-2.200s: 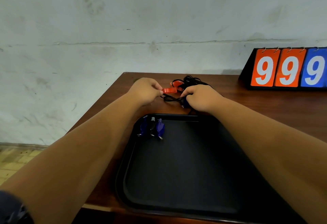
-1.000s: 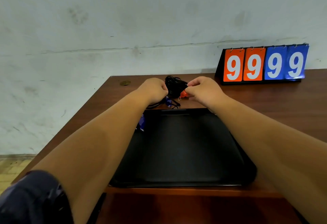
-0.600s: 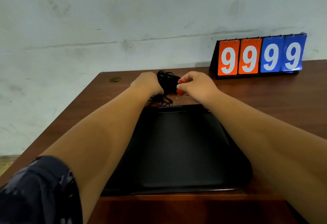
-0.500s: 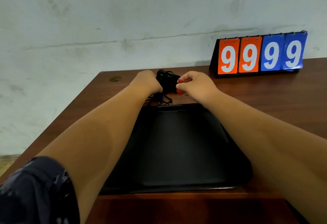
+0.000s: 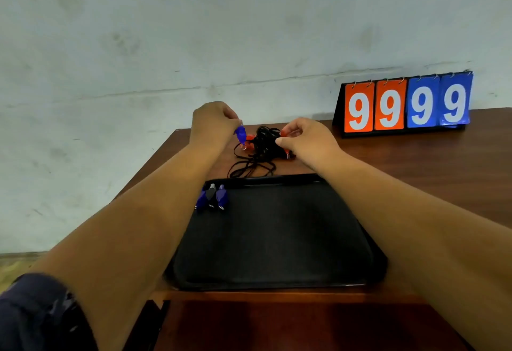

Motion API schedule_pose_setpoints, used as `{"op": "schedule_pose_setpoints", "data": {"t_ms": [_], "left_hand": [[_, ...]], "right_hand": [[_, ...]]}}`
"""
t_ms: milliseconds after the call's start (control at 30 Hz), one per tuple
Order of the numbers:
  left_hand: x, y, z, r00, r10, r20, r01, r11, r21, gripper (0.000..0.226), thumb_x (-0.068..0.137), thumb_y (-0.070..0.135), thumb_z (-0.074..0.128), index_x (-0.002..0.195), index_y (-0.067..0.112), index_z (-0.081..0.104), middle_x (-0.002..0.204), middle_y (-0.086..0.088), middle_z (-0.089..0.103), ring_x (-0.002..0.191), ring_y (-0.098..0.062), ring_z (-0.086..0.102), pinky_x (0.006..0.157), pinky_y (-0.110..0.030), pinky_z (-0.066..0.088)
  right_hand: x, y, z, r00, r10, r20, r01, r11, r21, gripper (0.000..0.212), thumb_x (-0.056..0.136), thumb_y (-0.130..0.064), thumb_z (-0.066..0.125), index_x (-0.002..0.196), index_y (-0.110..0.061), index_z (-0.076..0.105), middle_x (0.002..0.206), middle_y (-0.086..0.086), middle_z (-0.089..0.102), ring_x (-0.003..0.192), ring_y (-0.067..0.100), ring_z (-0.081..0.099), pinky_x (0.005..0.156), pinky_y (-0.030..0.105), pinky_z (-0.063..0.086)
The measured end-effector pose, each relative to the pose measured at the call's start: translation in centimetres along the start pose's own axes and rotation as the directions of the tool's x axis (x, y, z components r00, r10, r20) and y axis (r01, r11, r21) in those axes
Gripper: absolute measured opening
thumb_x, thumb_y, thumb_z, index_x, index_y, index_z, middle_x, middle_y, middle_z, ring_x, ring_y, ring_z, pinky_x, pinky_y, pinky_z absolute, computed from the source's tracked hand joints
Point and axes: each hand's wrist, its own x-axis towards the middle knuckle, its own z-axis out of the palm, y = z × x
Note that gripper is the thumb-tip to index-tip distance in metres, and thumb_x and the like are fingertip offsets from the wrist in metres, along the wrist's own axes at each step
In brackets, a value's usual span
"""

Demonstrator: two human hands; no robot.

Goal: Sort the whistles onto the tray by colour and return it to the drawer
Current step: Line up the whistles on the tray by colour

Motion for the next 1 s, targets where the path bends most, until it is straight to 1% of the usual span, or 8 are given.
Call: {"op": "schedule_pose_setpoints", "data": {"t_ms": [167, 300, 400, 467, 600, 700, 867, 1000], "left_hand": [[-1.7, 0.8, -2.4, 0.999, -0.037, 0.031, 0.038, 0.998, -0.048, 0.015, 0.080, 0.007, 0.071, 0.082, 0.021, 0.077, 0.087, 0.002, 0.078, 0.080, -0.023, 0.079, 0.081, -0.042, 0.067], [-4.0, 0.9, -3.9, 0.961, -0.159, 0.228, 0.173, 0.984, -0.043, 0.012, 0.093, 0.005, 0.070, 0.092, 0.014, 0.077, 0.096, -0.013, 0.080, 0.083, -0.028, 0.082, 0.079, -0.042, 0.069], [-5.7, 0.3, -4.4, 0.902, -0.245, 0.355, 0.263, 0.965, -0.004, 0.011, 0.095, 0.003, 0.071, 0.102, 0.004, 0.079, 0.094, -0.020, 0.080, 0.087, -0.031, 0.082, 0.084, -0.044, 0.068], [-6.4, -0.6, -4.4, 0.876, -0.270, 0.400, 0.285, 0.958, 0.023, 0.009, 0.094, 0.004, 0.075, 0.101, 0.002, 0.080, 0.092, -0.021, 0.080, 0.081, -0.028, 0.081, 0.082, -0.041, 0.068], [-7.0, -1.9, -4.0, 0.836, -0.291, 0.466, 0.287, 0.954, 0.081, 0.011, 0.094, 0.007, 0.077, 0.101, 0.001, 0.081, 0.095, -0.026, 0.080, 0.075, -0.026, 0.075, 0.081, -0.039, 0.067], [-7.1, -2.2, -3.4, 0.825, -0.297, 0.481, 0.271, 0.954, 0.125, 0.013, 0.095, 0.009, 0.077, 0.103, 0.000, 0.081, 0.095, -0.026, 0.079, 0.077, -0.026, 0.070, 0.079, -0.038, 0.062], [-6.9, -2.9, -2.5, 0.817, -0.290, 0.498, 0.186, 0.951, 0.249, 0.020, 0.093, 0.022, 0.080, 0.103, 0.006, 0.085, 0.102, -0.020, 0.081, 0.078, -0.021, 0.065, 0.075, -0.035, 0.055], [-6.3, -3.0, -1.2, 0.812, -0.336, 0.477, 0.171, 0.918, 0.357, 0.023, 0.092, 0.030, 0.082, 0.103, 0.010, 0.085, 0.086, -0.010, 0.076, 0.073, -0.024, 0.064, 0.073, -0.034, 0.055]], "right_hand": [[-0.9, -2.0, 0.0, 0.998, -0.007, 0.055, 0.004, 0.998, 0.061, 0.029, 0.093, -0.040, 0.083, 0.114, -0.023, 0.073, 0.108, -0.003, 0.077, 0.087, 0.015, 0.079, 0.084, 0.033, 0.066], [-1.7, -2.8, 1.2, 0.986, 0.030, 0.162, -0.042, 0.996, 0.073, 0.029, 0.093, -0.038, 0.084, 0.114, -0.019, 0.074, 0.097, 0.003, 0.082, 0.087, 0.020, 0.081, 0.085, 0.039, 0.068], [-2.8, -2.9, 2.4, 0.961, 0.072, 0.269, -0.083, 0.996, 0.031, 0.029, 0.093, -0.034, 0.084, 0.111, -0.014, 0.073, 0.092, 0.008, 0.082, 0.083, 0.022, 0.082, 0.076, 0.031, 0.068], [-3.7, -2.7, 3.3, 0.938, 0.090, 0.334, -0.081, 0.996, -0.041, 0.028, 0.094, -0.032, 0.084, 0.111, -0.011, 0.073, 0.091, 0.010, 0.081, 0.079, 0.021, 0.081, 0.074, 0.030, 0.067], [-4.8, -2.4, 4.9, 0.906, 0.137, 0.401, -0.110, 0.990, -0.091, 0.023, 0.097, -0.027, 0.081, 0.108, -0.010, 0.072, 0.093, 0.014, 0.079, 0.089, 0.030, 0.081, 0.081, 0.036, 0.068], [-4.8, -2.3, 5.6, 0.899, 0.144, 0.414, -0.117, 0.989, -0.089, 0.019, 0.096, -0.026, 0.082, 0.102, -0.011, 0.071, 0.089, 0.011, 0.077, 0.082, 0.024, 0.080, 0.082, 0.037, 0.068], [-4.4, -2.0, 6.6, 0.900, 0.148, 0.409, -0.071, 0.978, -0.198, 0.021, 0.096, -0.033, 0.081, 0.101, -0.014, 0.074, 0.089, 0.007, 0.079, 0.075, 0.019, 0.078, 0.070, 0.027, 0.064], [-4.3, -1.8, 7.1, 0.911, 0.143, 0.387, -0.042, 0.965, -0.258, 0.027, 0.099, -0.038, 0.076, 0.102, -0.011, 0.079, 0.091, 0.008, 0.082, 0.083, 0.024, 0.081, 0.070, 0.026, 0.061]]}}
